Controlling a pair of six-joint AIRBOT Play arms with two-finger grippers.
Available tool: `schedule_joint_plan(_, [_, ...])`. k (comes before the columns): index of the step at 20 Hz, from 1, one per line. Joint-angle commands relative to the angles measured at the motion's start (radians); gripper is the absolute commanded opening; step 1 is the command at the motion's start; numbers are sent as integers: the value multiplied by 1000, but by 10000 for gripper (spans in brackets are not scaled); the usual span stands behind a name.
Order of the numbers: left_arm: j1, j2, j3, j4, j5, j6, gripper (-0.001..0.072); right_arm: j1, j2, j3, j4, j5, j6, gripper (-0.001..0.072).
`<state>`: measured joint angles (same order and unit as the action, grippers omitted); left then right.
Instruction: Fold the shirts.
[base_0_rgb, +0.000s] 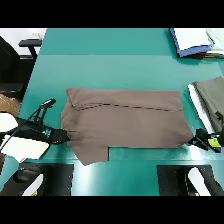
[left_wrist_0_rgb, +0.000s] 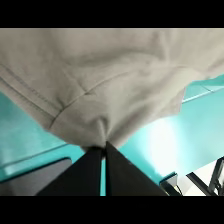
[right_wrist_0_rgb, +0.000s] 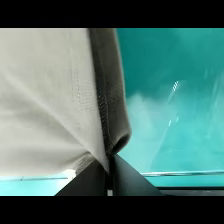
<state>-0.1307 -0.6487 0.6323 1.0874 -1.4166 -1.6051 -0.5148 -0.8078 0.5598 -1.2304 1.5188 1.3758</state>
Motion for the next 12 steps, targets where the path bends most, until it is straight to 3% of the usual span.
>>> schedule_joint_plan(1, [0,36,64,46,25,-18,21,51,40,87,1,10,22,21])
schedule_joint_plan(5, [0,-95,197,168,199,-6,22,256,-114,282,1,-80,85,22])
schedule_joint_plan(12, [0,-529,414,196,485,90,25,445,-494,658,2,-186,117,22])
